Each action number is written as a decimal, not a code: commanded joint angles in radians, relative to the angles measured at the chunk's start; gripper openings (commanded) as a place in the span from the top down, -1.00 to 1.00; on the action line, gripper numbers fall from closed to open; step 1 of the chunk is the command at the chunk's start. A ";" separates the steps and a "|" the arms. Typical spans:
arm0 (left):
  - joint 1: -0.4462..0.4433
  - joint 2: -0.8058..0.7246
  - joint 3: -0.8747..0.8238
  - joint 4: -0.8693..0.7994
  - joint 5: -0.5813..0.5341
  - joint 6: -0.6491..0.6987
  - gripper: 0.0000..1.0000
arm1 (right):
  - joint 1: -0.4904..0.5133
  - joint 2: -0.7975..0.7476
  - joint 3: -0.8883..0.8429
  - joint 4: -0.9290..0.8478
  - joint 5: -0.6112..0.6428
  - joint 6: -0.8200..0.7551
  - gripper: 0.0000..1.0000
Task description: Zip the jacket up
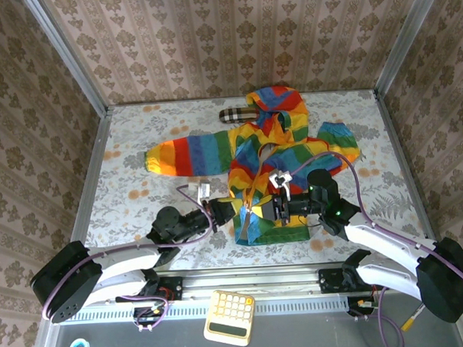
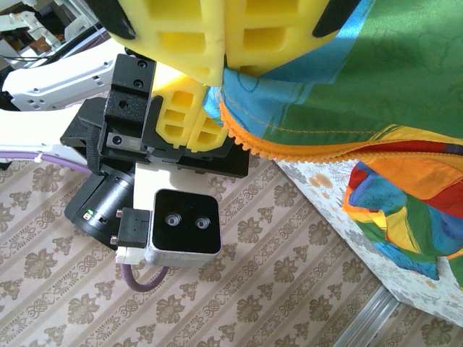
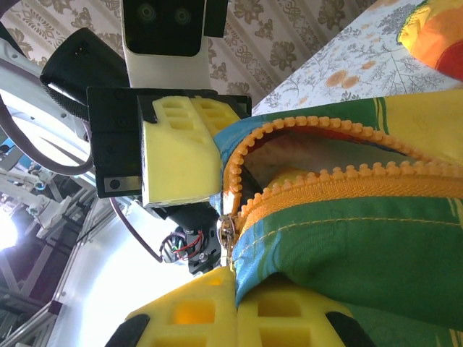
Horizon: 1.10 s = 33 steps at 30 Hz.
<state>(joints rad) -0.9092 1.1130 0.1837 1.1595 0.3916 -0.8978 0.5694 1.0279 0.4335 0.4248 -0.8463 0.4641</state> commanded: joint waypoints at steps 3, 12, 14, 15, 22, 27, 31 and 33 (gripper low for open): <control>-0.008 -0.010 -0.015 0.041 -0.005 -0.001 1.00 | -0.001 -0.011 0.021 0.075 -0.007 0.014 1.00; -0.021 -0.007 -0.009 0.042 -0.007 -0.010 1.00 | -0.001 0.000 0.022 0.091 0.009 0.020 1.00; -0.026 -0.007 -0.007 0.043 -0.010 -0.012 1.00 | 0.000 0.003 0.022 0.092 0.009 0.019 1.00; -0.029 -0.007 -0.005 0.045 -0.010 -0.012 1.00 | 0.000 0.006 0.023 0.092 0.009 0.019 1.00; -0.036 -0.007 -0.013 0.060 -0.016 -0.020 1.00 | 0.000 0.011 0.022 0.103 0.027 0.019 1.00; -0.040 -0.007 -0.024 0.067 -0.030 -0.027 1.00 | 0.000 0.004 0.019 0.124 0.036 0.026 1.00; -0.042 -0.007 -0.029 0.078 -0.036 -0.038 1.00 | 0.000 -0.002 0.016 0.133 0.043 0.030 1.00; -0.042 -0.007 -0.029 0.080 -0.037 -0.039 1.00 | 0.000 -0.006 0.012 0.143 0.046 0.035 1.00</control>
<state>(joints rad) -0.9363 1.1126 0.1696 1.2053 0.3382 -0.9218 0.5694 1.0409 0.4335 0.4763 -0.8333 0.4870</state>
